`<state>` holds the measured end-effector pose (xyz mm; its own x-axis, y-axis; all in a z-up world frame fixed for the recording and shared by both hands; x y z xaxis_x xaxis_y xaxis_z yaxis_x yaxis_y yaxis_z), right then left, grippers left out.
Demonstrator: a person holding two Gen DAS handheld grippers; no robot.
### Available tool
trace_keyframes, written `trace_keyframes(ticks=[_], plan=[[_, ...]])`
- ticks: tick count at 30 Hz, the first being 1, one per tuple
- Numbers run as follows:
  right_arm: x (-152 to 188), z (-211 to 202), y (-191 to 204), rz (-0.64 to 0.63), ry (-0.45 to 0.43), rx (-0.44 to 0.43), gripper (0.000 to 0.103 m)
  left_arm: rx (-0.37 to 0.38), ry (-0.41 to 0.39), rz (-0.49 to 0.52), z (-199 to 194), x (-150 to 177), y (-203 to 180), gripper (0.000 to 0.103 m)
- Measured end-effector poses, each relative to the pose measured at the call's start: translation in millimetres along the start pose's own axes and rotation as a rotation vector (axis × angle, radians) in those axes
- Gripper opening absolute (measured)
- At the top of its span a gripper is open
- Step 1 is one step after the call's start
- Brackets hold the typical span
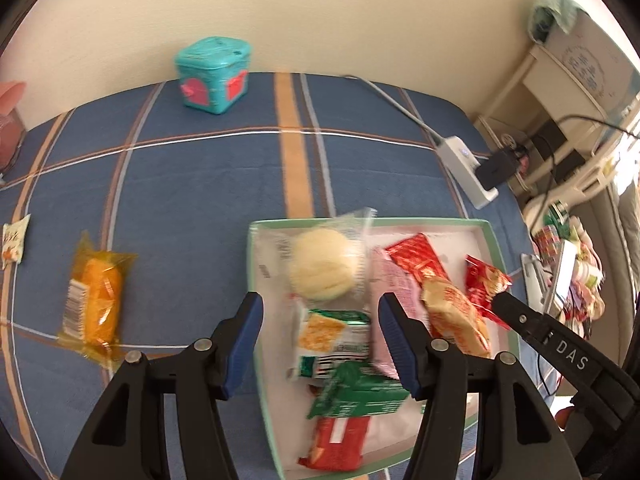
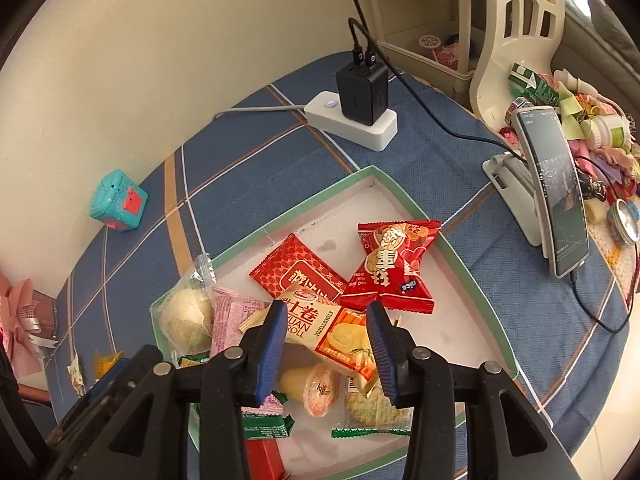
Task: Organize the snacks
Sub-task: 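Open both tools to drop the pink pack and Swiss roll pack into the tray, then move both open tools back toward the orange cake pack and white biscuit packet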
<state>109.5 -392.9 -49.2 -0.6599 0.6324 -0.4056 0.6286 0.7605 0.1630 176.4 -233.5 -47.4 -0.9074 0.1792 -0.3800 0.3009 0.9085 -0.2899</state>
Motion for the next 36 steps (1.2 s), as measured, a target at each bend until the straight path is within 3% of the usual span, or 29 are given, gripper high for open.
trace_keyframes(ticks=[7,10,14,18,20,25,36], plan=[[7,0,15,-0.045,0.003,-0.002,0.045,-0.045,-0.009,-0.047,-9,3,32,0.062],[11,-2,20,-0.061,0.000,-0.002,0.057,-0.059,-0.019,-0.050,-14,4,39,0.065],[15,-3,28,-0.089,-0.003,-0.003,0.067,-0.069,-0.036,-0.056,-22,5,47,0.077],[17,-3,34,-0.112,-0.006,-0.006,0.080,-0.084,-0.056,-0.077,-29,3,59,0.081],[18,-4,37,-0.125,-0.014,-0.005,0.089,-0.095,-0.066,-0.087,-32,3,66,0.090],[18,-5,41,-0.140,-0.024,0.000,0.103,-0.124,-0.102,-0.102,-43,0,86,0.090],[21,-9,59,-0.187,-0.048,-0.019,0.103,-0.249,-0.177,-0.109,-76,0,135,0.096]])
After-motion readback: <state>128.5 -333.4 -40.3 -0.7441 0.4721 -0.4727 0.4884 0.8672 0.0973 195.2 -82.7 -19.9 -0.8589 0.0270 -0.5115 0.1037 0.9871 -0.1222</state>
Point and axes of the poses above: each gripper's, at about its wrist camera, not at the fingertips, and z roughly the way its jaws point, y to its left, x to its underside, the point moved 9 cm from there along z, roughly the way its jaws point, and after that the axes turned 2 degrees about x, right-handed, at the moved point
